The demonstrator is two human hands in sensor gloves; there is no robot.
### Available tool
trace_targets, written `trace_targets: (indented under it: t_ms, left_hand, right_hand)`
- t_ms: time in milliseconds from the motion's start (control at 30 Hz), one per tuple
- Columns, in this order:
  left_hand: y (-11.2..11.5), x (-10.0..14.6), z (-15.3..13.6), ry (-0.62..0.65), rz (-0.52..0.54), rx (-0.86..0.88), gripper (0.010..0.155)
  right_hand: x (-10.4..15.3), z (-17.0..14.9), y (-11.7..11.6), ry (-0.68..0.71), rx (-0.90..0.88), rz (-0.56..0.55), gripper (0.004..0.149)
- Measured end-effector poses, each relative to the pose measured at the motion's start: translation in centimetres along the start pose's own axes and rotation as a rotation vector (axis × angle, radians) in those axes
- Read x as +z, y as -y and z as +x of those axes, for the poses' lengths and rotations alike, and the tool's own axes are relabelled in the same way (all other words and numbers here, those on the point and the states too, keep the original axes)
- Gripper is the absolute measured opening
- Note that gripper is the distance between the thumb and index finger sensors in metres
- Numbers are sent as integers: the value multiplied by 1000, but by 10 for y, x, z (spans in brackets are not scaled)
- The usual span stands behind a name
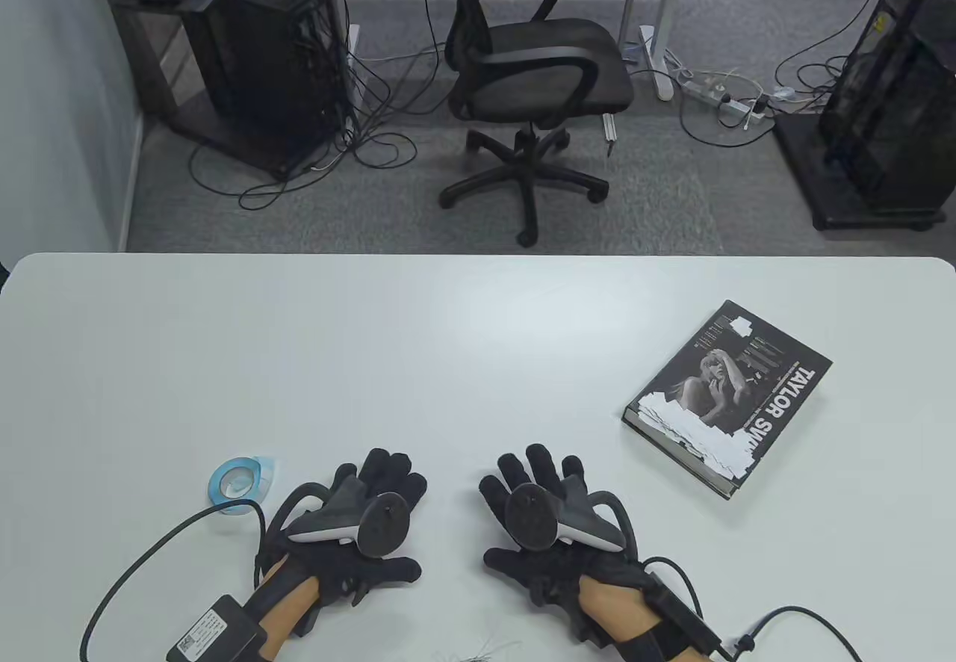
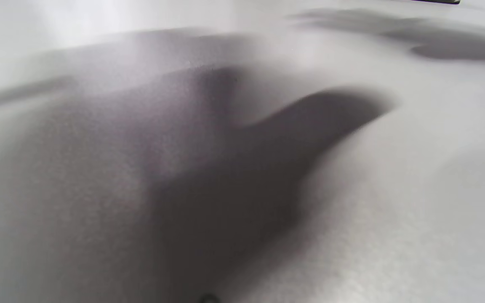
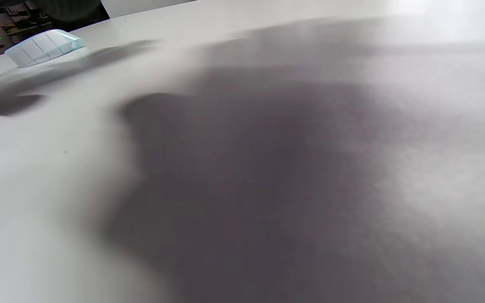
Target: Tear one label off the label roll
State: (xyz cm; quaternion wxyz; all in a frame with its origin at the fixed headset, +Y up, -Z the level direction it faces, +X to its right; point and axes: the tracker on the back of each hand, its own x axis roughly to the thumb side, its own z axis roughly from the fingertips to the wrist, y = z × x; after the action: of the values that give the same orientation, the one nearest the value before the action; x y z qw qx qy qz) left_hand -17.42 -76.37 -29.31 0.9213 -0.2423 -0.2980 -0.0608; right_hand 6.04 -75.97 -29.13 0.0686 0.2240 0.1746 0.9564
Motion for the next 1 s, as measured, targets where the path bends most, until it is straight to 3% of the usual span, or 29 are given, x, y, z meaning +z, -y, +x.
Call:
trace_targets:
  t_ms: [1000]
  left_hand:
    - [-1, 0, -3, -9, 16, 2, 101]
  right_hand:
    - [0, -22, 7, -50, -71, -14, 82]
